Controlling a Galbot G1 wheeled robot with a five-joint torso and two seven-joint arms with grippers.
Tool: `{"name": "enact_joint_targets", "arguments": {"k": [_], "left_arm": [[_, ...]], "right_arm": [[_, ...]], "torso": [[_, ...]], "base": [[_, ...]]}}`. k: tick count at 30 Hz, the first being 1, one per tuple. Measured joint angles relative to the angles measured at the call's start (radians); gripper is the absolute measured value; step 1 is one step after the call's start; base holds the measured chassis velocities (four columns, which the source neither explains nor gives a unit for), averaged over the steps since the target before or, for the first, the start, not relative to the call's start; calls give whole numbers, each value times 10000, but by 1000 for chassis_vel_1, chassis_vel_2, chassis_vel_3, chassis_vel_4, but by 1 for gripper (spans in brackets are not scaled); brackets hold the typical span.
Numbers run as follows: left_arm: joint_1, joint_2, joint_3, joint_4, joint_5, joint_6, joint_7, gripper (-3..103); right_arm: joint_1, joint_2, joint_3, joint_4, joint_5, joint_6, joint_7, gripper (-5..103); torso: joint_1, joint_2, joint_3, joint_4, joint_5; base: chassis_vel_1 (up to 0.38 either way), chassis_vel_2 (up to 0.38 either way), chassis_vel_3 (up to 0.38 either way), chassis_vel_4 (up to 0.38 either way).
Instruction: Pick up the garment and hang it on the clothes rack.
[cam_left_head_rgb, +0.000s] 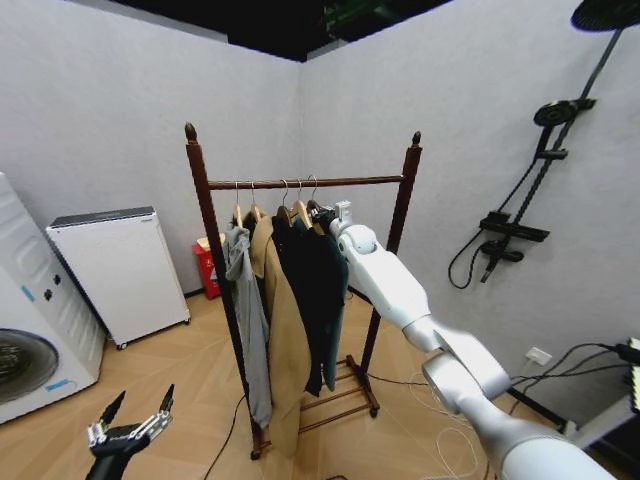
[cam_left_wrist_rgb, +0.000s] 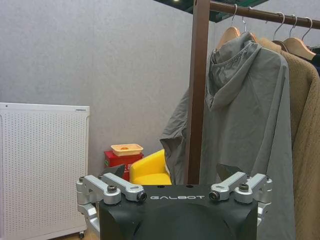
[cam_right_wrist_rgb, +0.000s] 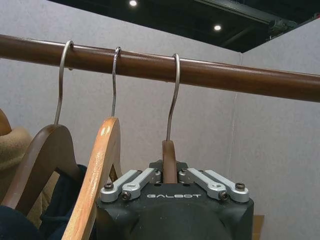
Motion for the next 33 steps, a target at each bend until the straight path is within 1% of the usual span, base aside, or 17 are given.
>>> {"name": "enact_joint_targets", "arguments": {"k": [10,12,13,14,16,17,19,20,21,23,24,26,27,28,29,32,33], "left_arm": [[0,0,0,0,0,0,0,100],[0,0,0,0,0,0,0,100],[0,0,0,0,0,0,0,100],[0,0,0,0,0,0,0,100],[0,0,0,0,0,0,0,100],[0,0,0,0,0,0,0,100],[0,0,0,0,0,0,0,100],[0,0,0,0,0,0,0,100],[0,0,0,0,0,0,0,100],[0,0,1,0,0,0,1,100],[0,0,1,0,0,0,1,100],[1,0,0,0,0,0,1,100],[1,0,0,0,0,0,1,100],[0,0,1,0,0,0,0,100],[0,0,0,0,0,0,1,100],[0,0,0,0,0,0,4,100],[-1,0,1,0,0,0,6,100]], "right_arm": [[-22,162,17,-125,-94,65,1,10],[-79,175,60,-61,-137,9,-32,7],[-149,175,70,-11,-153,-7,-70,12],[-149,175,70,-11,-153,-7,-70,12],[-306,140,77,220,-86,-7,-2,22],[-306,140,77,220,-86,-7,-2,22],[-595,-46,134,853,70,-90,215,33],[-595,-46,134,853,70,-90,215,33],[-997,-341,163,1666,322,-262,499,44],[-1591,-773,164,2719,613,-403,873,49],[-1591,-773,164,2719,613,-403,873,49],[-2689,-1916,343,4419,848,-550,1390,60],[-2689,-1916,343,4419,848,-550,1390,60],[-3081,-2378,489,4956,887,-587,1621,65],[-3794,-3041,840,5859,892,-637,1953,77],[-4465,-3448,1137,6651,856,-660,2233,77],[-5249,-3754,1431,7434,877,-725,2613,82]], "torso": [[0,0,0,0,0],[0,0,-1,1,0],[-1,1,-1,1,-2],[-1,1,-1,1,-2],[1,-1,2,4,2],[1,-1,2,4,2],[1,-1,2,4,-1],[1,-1,2,4,-1],[1,-1,1,5,-1],[0,0,1,2,2],[0,0,1,2,2],[1,-1,1,7,3],[1,-1,1,7,3],[0,0,1,0,3],[0,0,1,-8,4],[1,0,0,-9,5],[0,0,0,-8,5]], "base": [[0,0,0,0],[0,0,0,0],[0,0,0,0],[0,0,0,0],[0,0,0,0],[0,0,0,0],[0,0,0,0],[0,0,0,0],[0,0,0,0],[0,0,0,0],[0,0,0,0],[0,0,0,0],[0,0,0,0],[0,0,0,0],[0,0,0,0],[0,0,0,0],[0,0,0,0]]}}
